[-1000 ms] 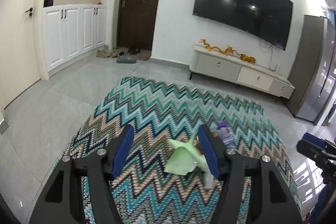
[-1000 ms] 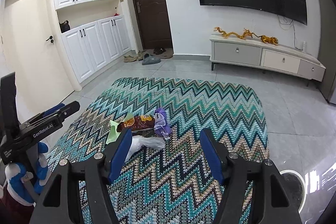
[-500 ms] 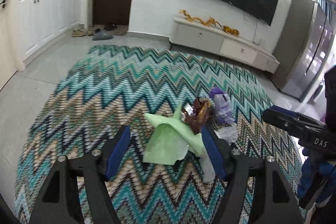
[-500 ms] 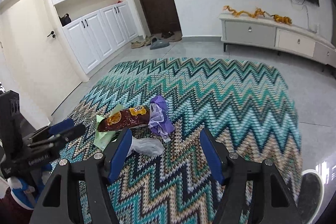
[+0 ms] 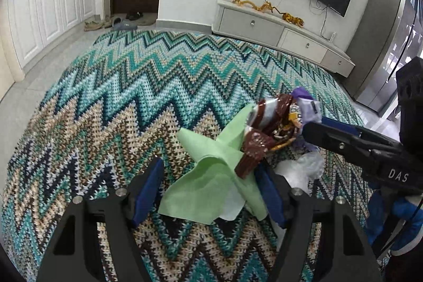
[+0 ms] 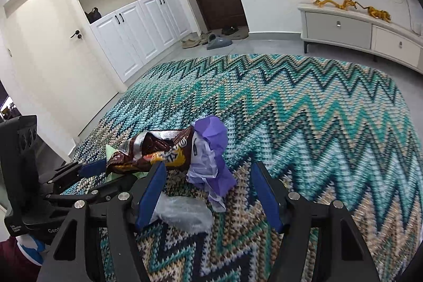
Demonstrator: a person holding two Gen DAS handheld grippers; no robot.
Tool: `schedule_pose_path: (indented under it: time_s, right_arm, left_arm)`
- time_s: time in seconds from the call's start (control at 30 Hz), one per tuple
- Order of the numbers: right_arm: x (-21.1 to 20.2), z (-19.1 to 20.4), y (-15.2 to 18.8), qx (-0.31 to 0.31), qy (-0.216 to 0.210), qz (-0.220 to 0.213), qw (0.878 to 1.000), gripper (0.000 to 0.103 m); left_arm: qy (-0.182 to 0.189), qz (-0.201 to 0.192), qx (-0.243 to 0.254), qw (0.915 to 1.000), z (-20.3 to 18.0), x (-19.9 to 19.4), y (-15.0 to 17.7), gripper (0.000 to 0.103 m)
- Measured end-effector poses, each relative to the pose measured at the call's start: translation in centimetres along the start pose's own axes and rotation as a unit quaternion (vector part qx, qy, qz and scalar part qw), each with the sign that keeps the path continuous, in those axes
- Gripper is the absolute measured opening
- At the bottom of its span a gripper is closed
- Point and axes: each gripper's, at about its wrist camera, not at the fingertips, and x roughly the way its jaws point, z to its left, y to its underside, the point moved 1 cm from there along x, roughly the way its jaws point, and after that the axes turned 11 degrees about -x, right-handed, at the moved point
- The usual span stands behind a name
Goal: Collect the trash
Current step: 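Grasp the green cloth with the left tool while the right grasps the purple bag, then lift both held items off the rug and turn toward the bin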
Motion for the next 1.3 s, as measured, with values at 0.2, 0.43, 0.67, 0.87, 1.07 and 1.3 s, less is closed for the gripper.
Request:
schedule_pose_path:
  time_s: [0.2,0.43,0.67,0.87,1.07,1.3]
  right_arm:
    - [1.0,-0.4,0.3,0.004,-0.015,0.001,1.000,0.047]
    - [1.0,-0.8,0.4,0.012,-0.022,-0.005,1.000,0.032]
    - [0.3,-1.1,0.7,0.014,-0.016,-0.013,1.000,0.030]
    - [-2.1,-0.6,1.1,0.004,0.002,-0.020,1.000,0.030]
    - [-5.3,1.3,1.1,-0.010,0.020,-0.035,0.999,0.029]
    - [-9.1,3.4,1.5,-0.015,0.033,-0.057,0.998,0.029]
  left_arm:
    - [0.001,-0.005,-0.013,0.9999,0.8,0.4,0.0,0.056]
    - [-0.003,-0.014,0.006,0.9999,0.0,0.0,0.6,0.039]
    - [-0.005,-0.025,0.009,0.9996,-1.0,-0.8,0.6,0.034]
    - [0.003,-0.038,0.010,0.9992,-1.2,-3.0,0.7,0.033]
    - [0.005,-0.066,0.018,0.9976,-1.8,-6.2,1.0,0.032]
    - [0.009,-0.099,0.025,0.9947,-2.8,-9.7,1.4,0.032]
